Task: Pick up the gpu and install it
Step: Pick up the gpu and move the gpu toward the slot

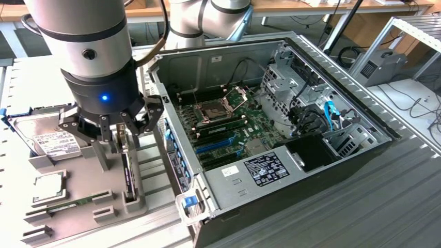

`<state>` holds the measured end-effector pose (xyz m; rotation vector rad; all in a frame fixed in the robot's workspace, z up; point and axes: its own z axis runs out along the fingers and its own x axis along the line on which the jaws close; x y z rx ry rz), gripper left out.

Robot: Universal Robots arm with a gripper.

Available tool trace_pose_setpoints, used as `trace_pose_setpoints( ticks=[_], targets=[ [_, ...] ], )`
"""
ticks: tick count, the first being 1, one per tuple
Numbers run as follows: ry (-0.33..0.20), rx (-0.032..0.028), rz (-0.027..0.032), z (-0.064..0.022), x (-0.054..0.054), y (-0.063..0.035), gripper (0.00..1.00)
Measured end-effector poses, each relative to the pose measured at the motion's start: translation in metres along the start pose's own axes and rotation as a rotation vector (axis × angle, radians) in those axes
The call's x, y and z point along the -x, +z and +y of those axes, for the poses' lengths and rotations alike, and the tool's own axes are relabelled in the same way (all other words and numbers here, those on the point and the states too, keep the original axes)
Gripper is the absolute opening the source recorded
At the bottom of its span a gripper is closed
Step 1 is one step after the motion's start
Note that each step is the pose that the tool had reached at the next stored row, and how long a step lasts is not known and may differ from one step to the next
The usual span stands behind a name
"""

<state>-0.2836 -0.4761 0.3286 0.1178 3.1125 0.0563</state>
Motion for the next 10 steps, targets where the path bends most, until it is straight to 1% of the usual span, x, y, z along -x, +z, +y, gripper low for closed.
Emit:
trace_pose_setpoints(
  ticks=[10],
  targets=[
    [0.0, 0.0, 0.0, -0.0001, -0.0001, 0.0026, 0.42]
  ],
)
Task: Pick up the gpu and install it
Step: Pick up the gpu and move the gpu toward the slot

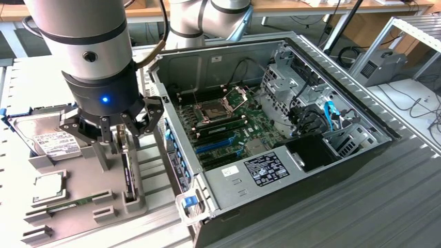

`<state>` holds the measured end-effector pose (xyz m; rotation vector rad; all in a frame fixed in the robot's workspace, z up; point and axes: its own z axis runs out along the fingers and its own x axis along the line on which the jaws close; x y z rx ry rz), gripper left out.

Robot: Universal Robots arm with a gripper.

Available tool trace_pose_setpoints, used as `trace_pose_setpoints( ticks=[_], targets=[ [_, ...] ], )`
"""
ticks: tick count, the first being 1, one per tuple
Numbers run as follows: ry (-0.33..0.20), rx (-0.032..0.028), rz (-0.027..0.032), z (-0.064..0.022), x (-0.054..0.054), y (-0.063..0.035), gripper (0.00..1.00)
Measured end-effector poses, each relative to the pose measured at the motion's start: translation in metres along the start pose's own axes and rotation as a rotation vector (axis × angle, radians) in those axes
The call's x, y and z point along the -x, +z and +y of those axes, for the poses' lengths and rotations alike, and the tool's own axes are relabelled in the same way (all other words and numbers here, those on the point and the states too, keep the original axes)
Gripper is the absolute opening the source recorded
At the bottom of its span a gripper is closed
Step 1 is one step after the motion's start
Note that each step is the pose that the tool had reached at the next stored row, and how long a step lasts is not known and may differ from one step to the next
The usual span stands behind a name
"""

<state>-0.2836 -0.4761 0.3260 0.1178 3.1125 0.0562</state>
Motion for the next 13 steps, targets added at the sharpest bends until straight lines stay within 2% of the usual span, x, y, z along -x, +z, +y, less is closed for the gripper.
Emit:
trace_pose_setpoints(
  ticks=[13],
  targets=[
    [0.0, 0.0, 0.0, -0.0001, -0.0001, 0.0029, 0.42]
  ],
)
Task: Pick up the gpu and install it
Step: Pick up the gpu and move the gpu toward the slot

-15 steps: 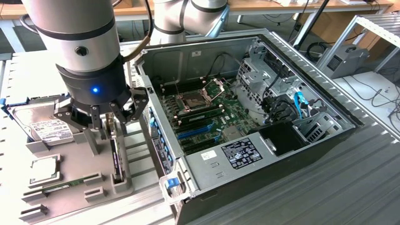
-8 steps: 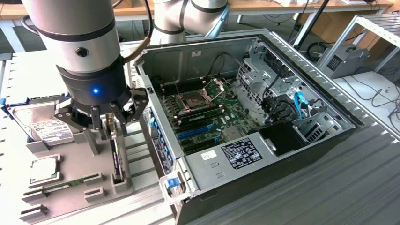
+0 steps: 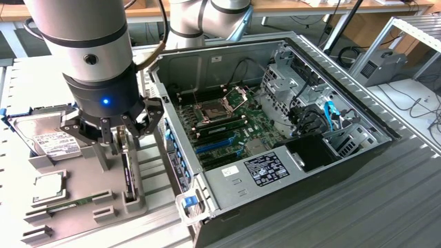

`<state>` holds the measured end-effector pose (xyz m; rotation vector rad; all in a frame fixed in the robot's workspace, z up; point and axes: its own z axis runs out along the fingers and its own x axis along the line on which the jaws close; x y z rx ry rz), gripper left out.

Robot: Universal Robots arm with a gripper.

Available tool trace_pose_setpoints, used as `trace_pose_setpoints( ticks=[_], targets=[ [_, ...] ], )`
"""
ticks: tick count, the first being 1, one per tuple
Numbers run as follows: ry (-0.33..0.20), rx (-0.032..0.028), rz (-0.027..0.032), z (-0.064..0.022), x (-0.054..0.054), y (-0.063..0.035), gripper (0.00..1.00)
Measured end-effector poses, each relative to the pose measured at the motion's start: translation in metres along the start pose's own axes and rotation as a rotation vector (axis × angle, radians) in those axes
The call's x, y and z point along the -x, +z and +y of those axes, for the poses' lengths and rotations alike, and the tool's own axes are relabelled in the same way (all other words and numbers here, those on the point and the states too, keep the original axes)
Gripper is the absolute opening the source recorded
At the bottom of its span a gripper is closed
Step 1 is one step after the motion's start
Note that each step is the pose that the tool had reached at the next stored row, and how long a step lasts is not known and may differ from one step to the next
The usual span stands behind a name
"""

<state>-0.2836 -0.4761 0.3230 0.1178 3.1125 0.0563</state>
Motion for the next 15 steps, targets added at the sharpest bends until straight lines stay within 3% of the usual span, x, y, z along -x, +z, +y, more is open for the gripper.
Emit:
trace_pose_setpoints(
  ticks=[15],
  targets=[
    [0.0, -0.0001, 0.0, -0.0001, -0.0001, 0.003, 0.42]
  ],
)
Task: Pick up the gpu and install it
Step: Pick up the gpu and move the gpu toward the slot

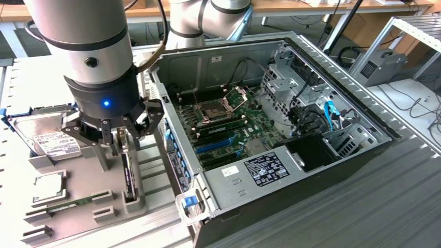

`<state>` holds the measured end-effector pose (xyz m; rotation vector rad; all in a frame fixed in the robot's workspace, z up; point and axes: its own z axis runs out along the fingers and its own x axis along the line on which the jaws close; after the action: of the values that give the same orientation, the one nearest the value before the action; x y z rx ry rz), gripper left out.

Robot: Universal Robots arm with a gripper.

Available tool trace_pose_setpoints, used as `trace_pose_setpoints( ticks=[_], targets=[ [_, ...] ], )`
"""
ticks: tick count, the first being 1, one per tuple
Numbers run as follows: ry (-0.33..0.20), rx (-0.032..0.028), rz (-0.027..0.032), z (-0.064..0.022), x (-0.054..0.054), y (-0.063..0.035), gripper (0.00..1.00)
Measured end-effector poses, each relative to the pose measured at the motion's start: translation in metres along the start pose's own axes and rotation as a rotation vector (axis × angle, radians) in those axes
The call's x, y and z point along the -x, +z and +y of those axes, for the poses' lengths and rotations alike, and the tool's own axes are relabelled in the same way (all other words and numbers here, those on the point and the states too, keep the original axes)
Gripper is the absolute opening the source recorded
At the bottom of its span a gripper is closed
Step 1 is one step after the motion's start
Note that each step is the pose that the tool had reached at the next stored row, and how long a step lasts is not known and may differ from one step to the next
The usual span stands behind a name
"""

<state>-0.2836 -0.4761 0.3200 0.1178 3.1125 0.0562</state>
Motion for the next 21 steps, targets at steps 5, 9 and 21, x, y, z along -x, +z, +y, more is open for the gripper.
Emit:
trace_pose_setpoints(
  ticks=[5, 9, 21],
  targets=[
    [0.0, 0.0, 0.0, 0.0, 0.0, 0.001, 0.42],
    [0.0, 0.0001, -0.0001, -0.0002, -0.0005, 0.0037, 0.42],
    [0.0, 0.0, 0.0, -0.0004, -0.0025, 0.0061, 0.42]
  ],
)
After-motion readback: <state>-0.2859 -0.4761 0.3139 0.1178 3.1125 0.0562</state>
